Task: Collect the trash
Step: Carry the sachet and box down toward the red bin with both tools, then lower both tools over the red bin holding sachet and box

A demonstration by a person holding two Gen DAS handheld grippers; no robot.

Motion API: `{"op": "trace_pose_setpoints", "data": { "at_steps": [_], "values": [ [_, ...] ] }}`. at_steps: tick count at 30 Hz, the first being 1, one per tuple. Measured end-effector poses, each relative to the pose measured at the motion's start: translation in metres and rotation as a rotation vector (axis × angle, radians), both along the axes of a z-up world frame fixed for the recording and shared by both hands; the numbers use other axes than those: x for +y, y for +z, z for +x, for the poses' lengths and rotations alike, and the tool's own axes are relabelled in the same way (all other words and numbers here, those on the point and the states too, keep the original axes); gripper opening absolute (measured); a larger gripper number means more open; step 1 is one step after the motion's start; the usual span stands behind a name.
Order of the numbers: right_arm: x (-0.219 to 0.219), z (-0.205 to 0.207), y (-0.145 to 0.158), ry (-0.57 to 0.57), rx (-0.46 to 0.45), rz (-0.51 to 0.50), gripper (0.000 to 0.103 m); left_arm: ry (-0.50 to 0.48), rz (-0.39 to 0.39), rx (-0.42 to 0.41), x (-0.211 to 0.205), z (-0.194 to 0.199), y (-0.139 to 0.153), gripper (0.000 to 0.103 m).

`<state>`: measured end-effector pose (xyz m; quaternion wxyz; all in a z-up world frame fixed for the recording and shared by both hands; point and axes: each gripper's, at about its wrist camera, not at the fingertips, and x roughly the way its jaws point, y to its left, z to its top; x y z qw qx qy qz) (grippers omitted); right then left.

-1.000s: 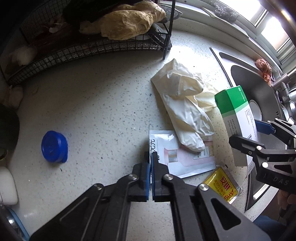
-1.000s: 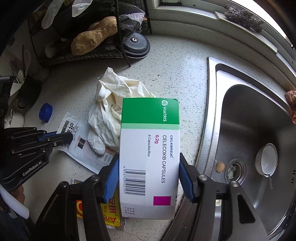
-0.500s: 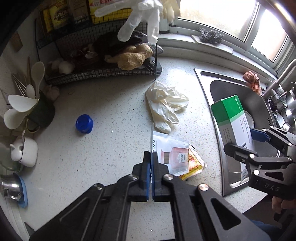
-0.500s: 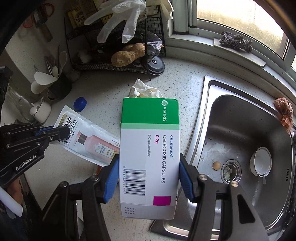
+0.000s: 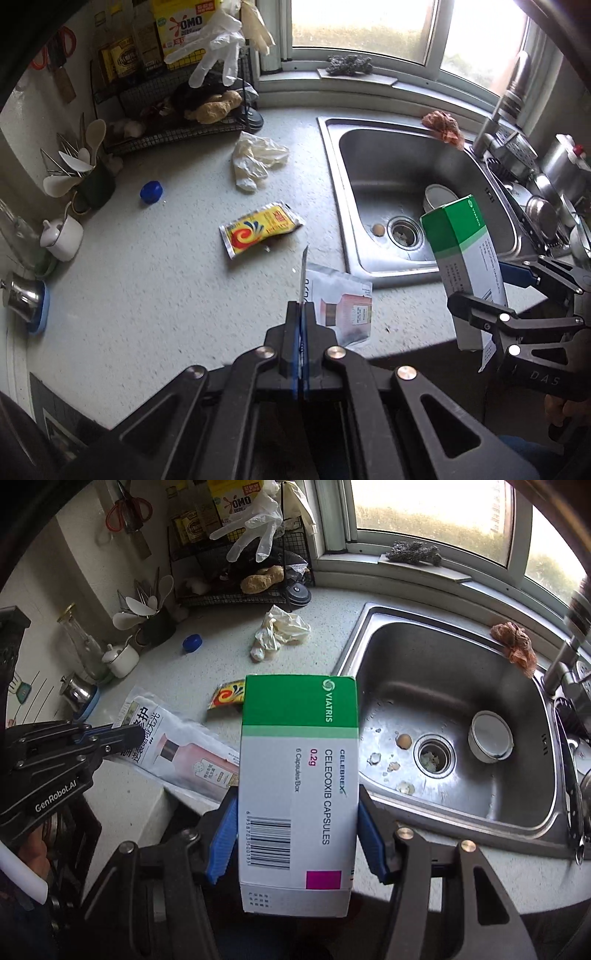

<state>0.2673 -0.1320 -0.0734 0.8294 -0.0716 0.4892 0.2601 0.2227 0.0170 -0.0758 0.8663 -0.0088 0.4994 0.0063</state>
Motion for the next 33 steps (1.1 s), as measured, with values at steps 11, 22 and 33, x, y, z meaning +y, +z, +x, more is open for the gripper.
{"op": "trace_pose_setpoints", "data": {
  "at_steps": [11,22,33],
  "values": [
    [-0.073,-0.075,-0.037,-0.079,0.099,-0.059,0.056,-0.117,-0.044,0.138,-0.081,-0.063,-0.052,0.001],
    [-0.11,-0.106,-0.129,-0.206,0.269,-0.102,0.056,-0.222,-0.127,0.323,-0.119,-0.075,-0.172,0.001],
    [-0.121,-0.114,-0.277,-0.271,0.391,-0.117,0.056,-0.261,-0.169,0.412,-0.143,-0.074,-0.33,0.001]
  ]
}}
